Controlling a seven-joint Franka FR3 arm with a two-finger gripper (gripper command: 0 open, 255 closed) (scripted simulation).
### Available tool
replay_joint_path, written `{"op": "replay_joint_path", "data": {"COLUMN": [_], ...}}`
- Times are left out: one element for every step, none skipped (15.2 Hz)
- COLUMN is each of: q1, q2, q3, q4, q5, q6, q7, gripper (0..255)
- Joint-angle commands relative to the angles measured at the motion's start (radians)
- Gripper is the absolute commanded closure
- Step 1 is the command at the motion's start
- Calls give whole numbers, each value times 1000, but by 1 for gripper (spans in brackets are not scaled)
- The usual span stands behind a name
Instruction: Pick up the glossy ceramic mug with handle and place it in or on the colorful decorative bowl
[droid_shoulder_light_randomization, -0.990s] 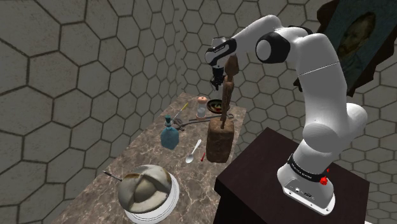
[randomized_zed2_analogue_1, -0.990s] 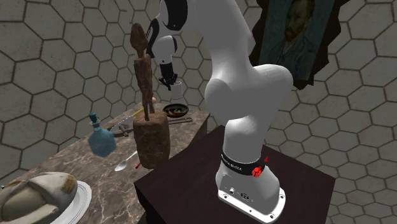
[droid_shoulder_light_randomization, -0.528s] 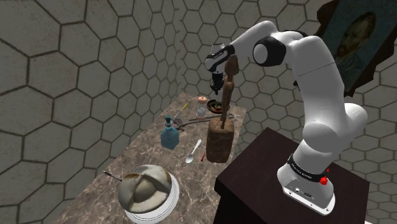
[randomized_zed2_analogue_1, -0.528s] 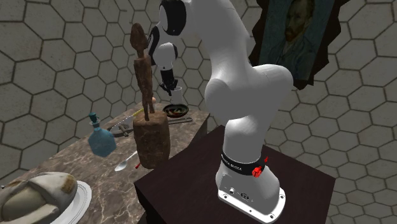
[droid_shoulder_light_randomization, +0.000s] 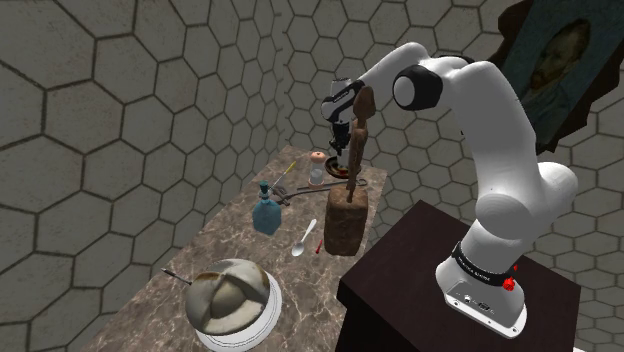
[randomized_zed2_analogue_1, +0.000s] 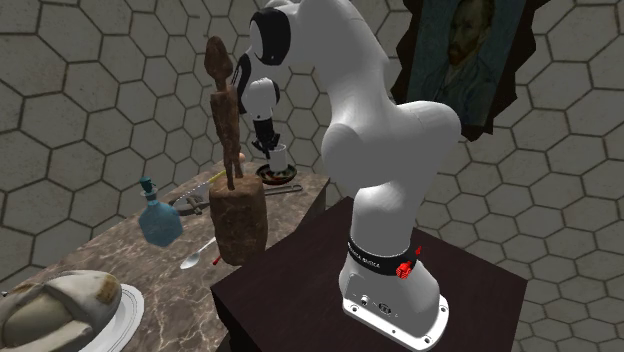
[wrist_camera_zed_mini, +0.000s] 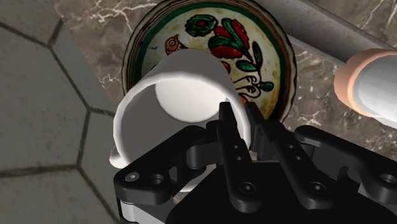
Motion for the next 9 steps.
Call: {"op": "replay_joint_path", "data": {"q1": [-1, -1, -1, -1, -1, -1, -1, -1, -1], "q2": [4, 4, 4, 4, 4, 4, 4, 4, 4], "q3": [0, 0, 0, 0, 0, 0, 0, 0, 0], "q4": [1, 1, 1, 1, 1, 1, 1, 1, 1], "q5": [0, 0, 0, 0, 0, 0, 0, 0, 0], "q6": [4, 4, 4, 4, 4, 4, 4, 4, 4], "q7": [-1, -1, -1, -1, -1, -1, -1, -1, -1], "gripper": [255, 255, 255, 255, 255, 255, 0, 0, 0]}}
